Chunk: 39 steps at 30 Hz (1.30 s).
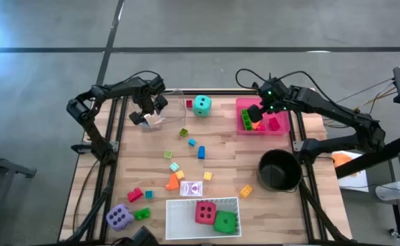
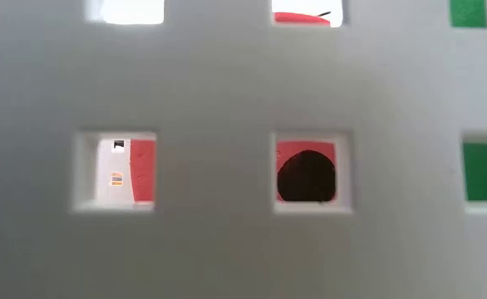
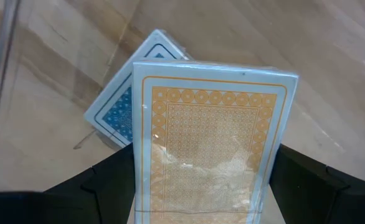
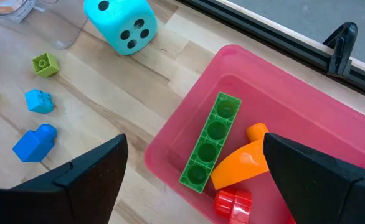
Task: Pick & Place Toys
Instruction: Put the yellow deck of cards into the transparent bin
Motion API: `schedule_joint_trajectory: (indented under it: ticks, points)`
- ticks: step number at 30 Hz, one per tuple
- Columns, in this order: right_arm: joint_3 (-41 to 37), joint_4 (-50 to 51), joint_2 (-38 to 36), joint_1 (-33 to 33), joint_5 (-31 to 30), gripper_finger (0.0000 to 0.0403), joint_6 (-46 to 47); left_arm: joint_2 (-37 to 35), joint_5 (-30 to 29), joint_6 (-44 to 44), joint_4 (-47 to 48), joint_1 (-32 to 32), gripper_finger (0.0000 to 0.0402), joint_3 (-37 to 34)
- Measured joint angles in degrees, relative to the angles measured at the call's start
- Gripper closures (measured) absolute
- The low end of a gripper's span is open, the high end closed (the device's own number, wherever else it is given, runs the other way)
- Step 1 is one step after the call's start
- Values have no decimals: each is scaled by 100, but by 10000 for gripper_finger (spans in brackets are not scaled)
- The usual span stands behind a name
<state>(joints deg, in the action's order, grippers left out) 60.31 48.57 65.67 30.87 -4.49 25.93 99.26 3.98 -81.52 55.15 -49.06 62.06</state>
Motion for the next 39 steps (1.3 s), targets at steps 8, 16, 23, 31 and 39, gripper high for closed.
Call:
schedule_joint_trajectory:
  ticks: [8, 16, 23, 31, 39]
  points:
    - [0, 1, 0, 2, -2, 37, 0, 0, -100, 24, -75, 12, 51, -22]
    - [0, 0, 0, 1, -1, 37, 0, 0, -69, 90, 16, 57, 30, -22]
    - [0, 1, 0, 2, -2, 37, 0, 0, -71, 107, 13, 133, 28, -22]
    - [0, 0, 0, 0, -2, 37, 0, 0, -49, 177, 13, 146, 7, -17]
    - [0, -1, 0, 0, -1, 37, 0, -502, 60, 107, -2, 155, 12, 44]
